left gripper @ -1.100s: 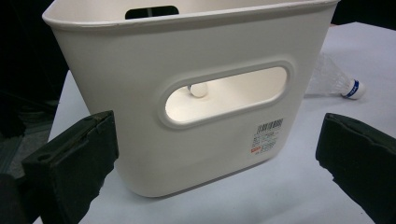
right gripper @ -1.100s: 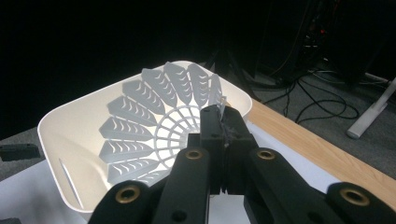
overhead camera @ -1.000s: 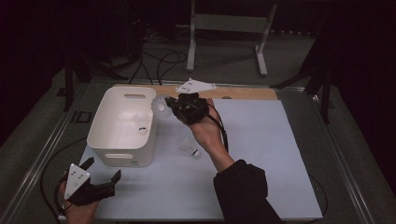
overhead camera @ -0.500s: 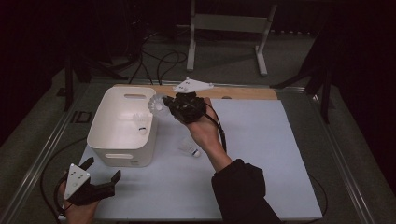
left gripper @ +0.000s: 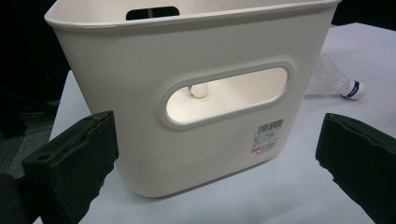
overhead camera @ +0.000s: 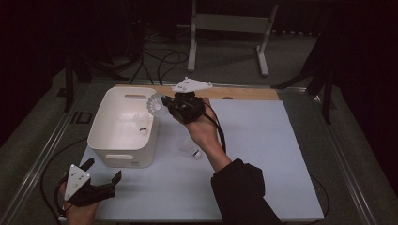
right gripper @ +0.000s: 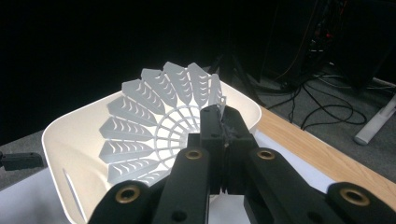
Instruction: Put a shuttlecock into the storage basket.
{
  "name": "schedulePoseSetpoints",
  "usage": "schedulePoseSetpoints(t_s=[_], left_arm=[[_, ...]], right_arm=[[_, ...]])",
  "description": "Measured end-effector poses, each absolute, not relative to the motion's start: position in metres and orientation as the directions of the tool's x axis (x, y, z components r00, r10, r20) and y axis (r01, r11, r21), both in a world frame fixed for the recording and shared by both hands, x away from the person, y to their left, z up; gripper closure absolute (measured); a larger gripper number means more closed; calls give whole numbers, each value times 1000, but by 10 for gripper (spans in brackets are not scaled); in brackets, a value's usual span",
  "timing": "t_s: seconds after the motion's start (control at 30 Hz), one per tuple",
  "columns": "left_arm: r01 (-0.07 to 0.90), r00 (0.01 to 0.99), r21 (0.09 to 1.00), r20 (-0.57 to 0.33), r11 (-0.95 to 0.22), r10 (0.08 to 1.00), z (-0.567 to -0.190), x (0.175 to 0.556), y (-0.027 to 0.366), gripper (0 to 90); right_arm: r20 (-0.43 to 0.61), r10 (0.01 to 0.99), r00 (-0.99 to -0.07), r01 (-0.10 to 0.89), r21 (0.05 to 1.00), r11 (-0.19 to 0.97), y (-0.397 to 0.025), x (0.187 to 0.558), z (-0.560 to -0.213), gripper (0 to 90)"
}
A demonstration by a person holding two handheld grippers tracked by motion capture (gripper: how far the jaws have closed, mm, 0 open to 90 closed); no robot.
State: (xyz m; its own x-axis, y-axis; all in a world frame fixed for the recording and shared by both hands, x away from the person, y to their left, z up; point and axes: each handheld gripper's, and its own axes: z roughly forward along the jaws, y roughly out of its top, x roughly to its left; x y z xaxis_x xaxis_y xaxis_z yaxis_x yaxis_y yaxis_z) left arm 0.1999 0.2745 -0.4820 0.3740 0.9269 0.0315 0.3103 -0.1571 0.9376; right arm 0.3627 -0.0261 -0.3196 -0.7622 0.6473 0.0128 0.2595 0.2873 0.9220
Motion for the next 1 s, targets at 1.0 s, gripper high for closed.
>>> schedulePoseSetpoints(t_s=[1.0], left_arm=[[310,375,938,30,-156,927,-482,200,275,1]], right_arm=[[5,631,-776,245,924,294,-11,367,-322,892]])
